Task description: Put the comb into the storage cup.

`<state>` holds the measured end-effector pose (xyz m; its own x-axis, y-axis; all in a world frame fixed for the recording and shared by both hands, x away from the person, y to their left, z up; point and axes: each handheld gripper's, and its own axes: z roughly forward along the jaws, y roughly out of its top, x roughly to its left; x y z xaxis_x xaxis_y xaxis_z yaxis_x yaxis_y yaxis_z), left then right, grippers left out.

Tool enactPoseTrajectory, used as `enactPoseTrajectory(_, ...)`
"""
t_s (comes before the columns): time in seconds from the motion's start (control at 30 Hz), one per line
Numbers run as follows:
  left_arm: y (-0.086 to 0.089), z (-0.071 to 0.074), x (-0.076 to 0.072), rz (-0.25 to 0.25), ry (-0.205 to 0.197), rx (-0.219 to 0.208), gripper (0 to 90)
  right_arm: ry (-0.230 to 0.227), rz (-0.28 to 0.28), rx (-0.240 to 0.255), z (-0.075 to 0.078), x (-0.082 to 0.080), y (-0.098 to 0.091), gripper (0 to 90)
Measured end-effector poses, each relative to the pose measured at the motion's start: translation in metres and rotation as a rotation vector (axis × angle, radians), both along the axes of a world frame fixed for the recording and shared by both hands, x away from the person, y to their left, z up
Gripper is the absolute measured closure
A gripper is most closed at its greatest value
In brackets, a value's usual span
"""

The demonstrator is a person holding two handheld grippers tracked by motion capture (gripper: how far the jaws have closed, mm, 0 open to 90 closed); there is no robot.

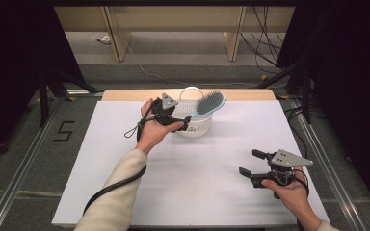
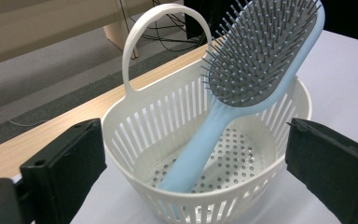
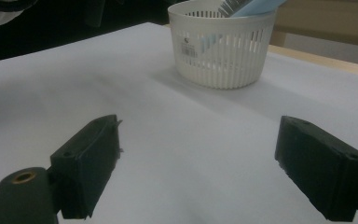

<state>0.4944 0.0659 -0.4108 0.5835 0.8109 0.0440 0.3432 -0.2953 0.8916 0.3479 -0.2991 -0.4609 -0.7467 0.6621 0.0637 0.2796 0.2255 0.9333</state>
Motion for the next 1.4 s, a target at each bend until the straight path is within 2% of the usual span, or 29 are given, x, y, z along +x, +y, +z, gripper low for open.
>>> enactPoseTrajectory(0.3,0.010,-0.004,-0.007,0.001,0.014,-0.001,2.9,0.000,-0.001,0.001,0.000,0.000,0.000,15.0)
enactPoseTrajectory(0.8,0.016,-0.007,-0.024,-0.017,0.021,-0.003,2.9,-0.002,-0.001,0.001,0.000,0.000,0.000,15.0)
enactPoseTrajectory(0.93,0.019,-0.009,-0.031,-0.022,0.028,0.001,2.8,-0.002,-0.002,0.002,0.000,0.000,0.000,15.0)
enactPoseTrajectory(1.17,0.023,-0.009,-0.042,-0.036,0.041,-0.023,3.1,-0.003,-0.003,0.002,0.000,0.000,0.000,15.0)
enactPoseTrajectory(1.4,0.027,-0.009,-0.053,-0.046,0.031,-0.022,3.2,-0.003,-0.004,0.002,0.000,0.000,0.000,15.0)
